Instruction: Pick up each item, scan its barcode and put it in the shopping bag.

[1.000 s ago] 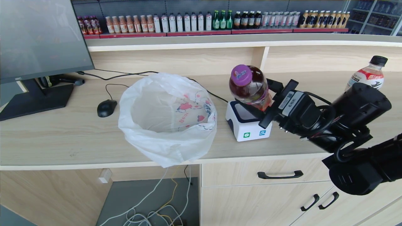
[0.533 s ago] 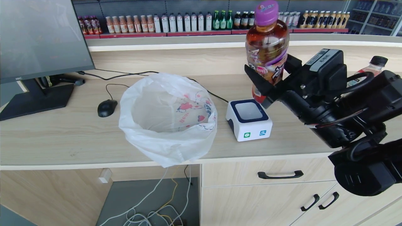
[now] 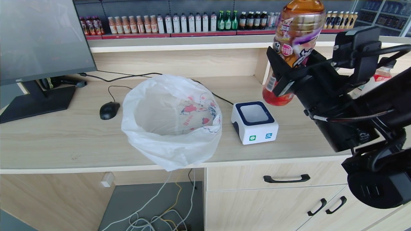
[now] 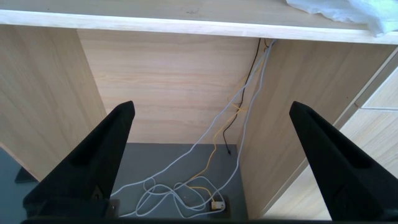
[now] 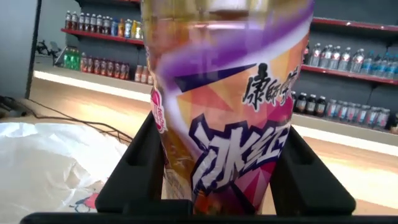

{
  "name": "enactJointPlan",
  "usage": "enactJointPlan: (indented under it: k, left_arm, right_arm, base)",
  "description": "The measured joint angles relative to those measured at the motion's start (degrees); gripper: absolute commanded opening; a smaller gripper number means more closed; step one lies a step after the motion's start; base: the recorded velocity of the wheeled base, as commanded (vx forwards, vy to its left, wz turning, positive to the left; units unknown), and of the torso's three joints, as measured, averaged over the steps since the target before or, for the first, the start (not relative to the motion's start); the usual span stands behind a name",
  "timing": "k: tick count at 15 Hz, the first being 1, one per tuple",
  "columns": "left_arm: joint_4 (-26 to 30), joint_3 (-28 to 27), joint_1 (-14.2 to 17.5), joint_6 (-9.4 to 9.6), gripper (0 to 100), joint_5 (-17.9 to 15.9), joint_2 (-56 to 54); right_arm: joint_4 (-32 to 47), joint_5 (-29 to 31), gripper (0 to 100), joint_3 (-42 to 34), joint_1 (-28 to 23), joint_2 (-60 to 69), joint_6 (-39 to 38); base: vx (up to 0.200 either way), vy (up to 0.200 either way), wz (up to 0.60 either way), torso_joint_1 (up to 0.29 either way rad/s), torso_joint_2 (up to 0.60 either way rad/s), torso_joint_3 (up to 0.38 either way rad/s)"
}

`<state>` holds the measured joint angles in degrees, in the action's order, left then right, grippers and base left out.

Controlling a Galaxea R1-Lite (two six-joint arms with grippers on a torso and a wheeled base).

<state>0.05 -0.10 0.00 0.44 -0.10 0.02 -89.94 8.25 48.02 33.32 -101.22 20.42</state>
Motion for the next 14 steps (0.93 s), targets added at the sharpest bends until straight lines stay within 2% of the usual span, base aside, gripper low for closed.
enactJointPlan:
  k: [3, 10, 13, 14]
  left_arm:
    - [0.02, 0.0, 0.0, 0.07, 100, 0.02, 0.0]
    - [-0.02, 0.0, 0.0, -0.06, 100, 0.0, 0.0]
    - [-0.02, 0.0, 0.0, -0.06, 100, 0.0, 0.0]
    - [-0.02, 0.0, 0.0, -0.09, 100, 0.0, 0.0]
  right_arm:
    - [0.0, 6.46, 0, 0.22, 3.08, -0.51, -6.94]
    - [0.04, 5.75, 0, 1.29, 4.99, -3.02, -15.03]
    - [0.04, 5.91, 0, 2.58, 4.78, -3.52, -16.02]
    - [0.02, 6.08, 0, 4.38, 4.24, -3.72, -16.24]
  base:
    - [0.0, 0.0, 0.0, 0.0, 0.0, 0.0]
    - [0.0, 0.0, 0.0, 0.0, 0.0, 0.0]
    - [0.0, 0.0, 0.0, 0.0, 0.0, 0.0]
    - [0.0, 0.2, 0.0, 0.002, 0.0, 0.002]
